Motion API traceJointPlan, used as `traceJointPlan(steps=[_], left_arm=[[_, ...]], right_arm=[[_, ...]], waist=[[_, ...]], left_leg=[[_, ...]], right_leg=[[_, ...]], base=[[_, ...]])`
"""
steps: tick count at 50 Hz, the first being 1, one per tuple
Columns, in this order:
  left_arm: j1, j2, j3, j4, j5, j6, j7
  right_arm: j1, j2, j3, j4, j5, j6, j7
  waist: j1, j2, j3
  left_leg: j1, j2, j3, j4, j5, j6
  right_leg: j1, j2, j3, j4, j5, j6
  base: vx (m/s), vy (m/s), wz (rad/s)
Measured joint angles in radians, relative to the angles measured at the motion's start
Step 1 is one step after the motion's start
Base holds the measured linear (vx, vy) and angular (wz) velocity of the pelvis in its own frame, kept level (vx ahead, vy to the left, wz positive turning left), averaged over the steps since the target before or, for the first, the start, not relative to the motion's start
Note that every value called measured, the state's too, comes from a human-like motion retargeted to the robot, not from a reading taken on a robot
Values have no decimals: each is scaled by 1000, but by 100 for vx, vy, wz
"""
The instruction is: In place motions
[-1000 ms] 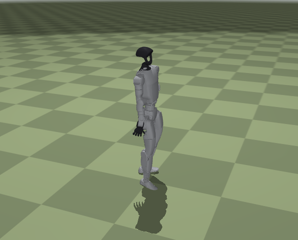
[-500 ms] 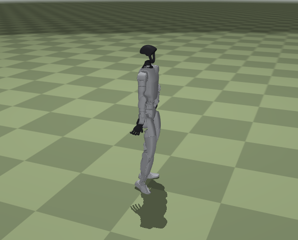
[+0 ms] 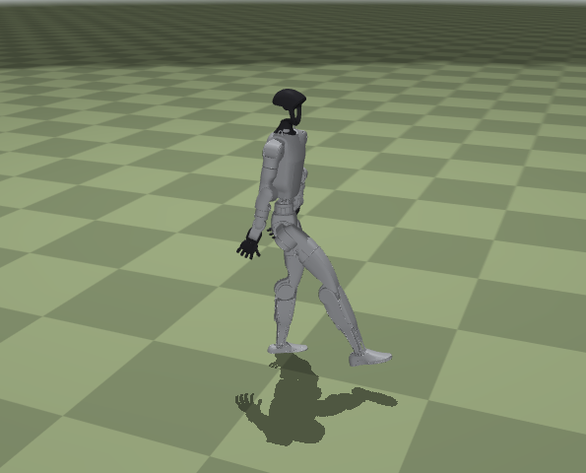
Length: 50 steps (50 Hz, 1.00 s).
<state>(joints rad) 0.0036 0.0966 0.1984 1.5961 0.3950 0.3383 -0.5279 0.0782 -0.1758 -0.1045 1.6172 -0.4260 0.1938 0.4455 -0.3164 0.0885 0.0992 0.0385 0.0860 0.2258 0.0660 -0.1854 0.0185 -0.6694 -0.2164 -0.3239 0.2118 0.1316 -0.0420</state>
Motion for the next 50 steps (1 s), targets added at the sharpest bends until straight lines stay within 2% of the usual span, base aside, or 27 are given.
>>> traceJointPlan(steps=[2,8,10,11,12,13,15,17,20,24,30,35,38,40,42,43,45,48,50], left_arm=[[-9,-2,29,0,-35,-12,10],[60,-31,92,9,-67,-13,13],[40,-16,119,56,-69,-2,-1],[42,-14,125,72,-71,1,1],[45,-12,131,85,-73,5,3],[52,-11,134,95,-73,8,6],[70,-10,139,104,-69,18,7],[91,-8,142,104,-54,27,-8],[91,-11,127,104,-27,37,-43],[81,-17,135,86,14,16,-67],[58,6,39,49,112,26,-32],[81,14,32,24,190,-10,-126],[105,11,57,28,149,-14,-108],[122,3,89,42,68,-67,-51],[133,-12,118,49,-33,-138,22],[133,-22,134,50,-76,-165,64],[121,-38,170,43,-135,-199,132],[102,-41,171,7,-169,-221,149],[79,-30,153,-22,-169,-222,142]], right_arm=[[-8,-3,-7,-13,4,-15,3],[7,-10,-8,-52,41,-29,-24],[-43,-21,-5,-43,55,-10,-28],[-53,-21,-1,-49,49,-9,-29],[-60,-22,5,-56,41,-8,-31],[-64,-22,12,-65,32,-9,-31],[-66,-23,25,-84,-1,-12,-23],[-72,-24,38,-93,-59,-20,-3],[-103,-22,35,-88,-141,-25,15],[-141,-24,84,-87,-195,-31,12],[-103,-32,69,-78,-170,-26,-26],[-50,-38,54,-1,-156,4,-46],[-47,-34,60,49,-191,19,-39],[-57,-33,74,71,-222,34,-11],[-64,-33,75,67,-246,48,16],[-65,-33,69,58,-251,50,24],[-66,-38,56,38,-239,39,23],[-72,-45,58,28,-148,30,-14],[-87,-49,56,32,-83,21,-41]], waist=[[28,-20,-22],[102,9,-105],[171,-22,-120],[187,-28,-129],[200,-32,-139],[211,-34,-152],[212,-49,-174],[244,-65,-189],[292,-49,-215],[312,-27,-193],[194,13,-187],[170,12,-218],[136,8,-228],[134,0,-233],[146,-27,-229],[153,-47,-219],[182,-61,-178],[241,-43,-88],[266,-18,-16]], left_leg=[[-11,-21,29,9,-16,-2],[-21,-1,70,-8,-35,-29],[-26,-29,132,12,-60,-33],[-25,-38,139,10,-63,-35],[-25,-47,145,8,-67,-38],[-27,-53,149,8,-71,-43],[-17,-77,151,4,-77,-52],[12,-92,189,-10,-80,-64],[3,-69,235,-18,-77,-81],[-4,-33,308,-19,-59,-99],[-8,3,211,-11,-55,-121],[-15,21,191,32,-61,-128],[-15,44,187,83,-59,-136],[-25,61,223,145,-29,-130],[-58,66,263,265,-4,-73],[-93,66,267,361,-17,-16],[-185,82,245,538,-57,12],[-291,94,264,504,-51,-65],[-385,139,284,409,-65,-101]], right_leg=[[30,-7,15,103,4,-7],[313,68,-86,164,80,-30],[361,67,-42,225,68,-37],[413,83,-28,199,71,-15],[464,100,-20,162,38,11],[517,118,-27,104,-64,46],[609,130,-153,-43,-198,38],[631,150,-121,-156,-156,20],[614,148,-73,-204,-94,74],[581,188,-12,-188,-103,24],[594,190,-117,-150,-153,20],[621,217,-145,-178,-174,3],[630,216,-149,-165,-192,4],[626,211,-114,-145,-204,4],[626,176,-64,-116,-217,11],[628,147,-41,-95,-226,16],[640,130,3,-58,-238,12],[683,162,42,-35,-246,-11],[727,197,28,-39,-253,-23]], base=[[5,-3,-49],[10,-7,-77],[5,-7,-153],[8,-9,-120],[11,-15,-72],[15,-15,-49],[19,-13,-25],[19,-19,-84],[-3,-16,-72],[-4,-21,-83],[1,-24,83],[8,-27,28],[4,-29,10],[4,-22,-63],[2,-17,-99],[-2,-20,-97],[-3,-7,-110],[-12,-2,-88],[-22,-7,-2]])
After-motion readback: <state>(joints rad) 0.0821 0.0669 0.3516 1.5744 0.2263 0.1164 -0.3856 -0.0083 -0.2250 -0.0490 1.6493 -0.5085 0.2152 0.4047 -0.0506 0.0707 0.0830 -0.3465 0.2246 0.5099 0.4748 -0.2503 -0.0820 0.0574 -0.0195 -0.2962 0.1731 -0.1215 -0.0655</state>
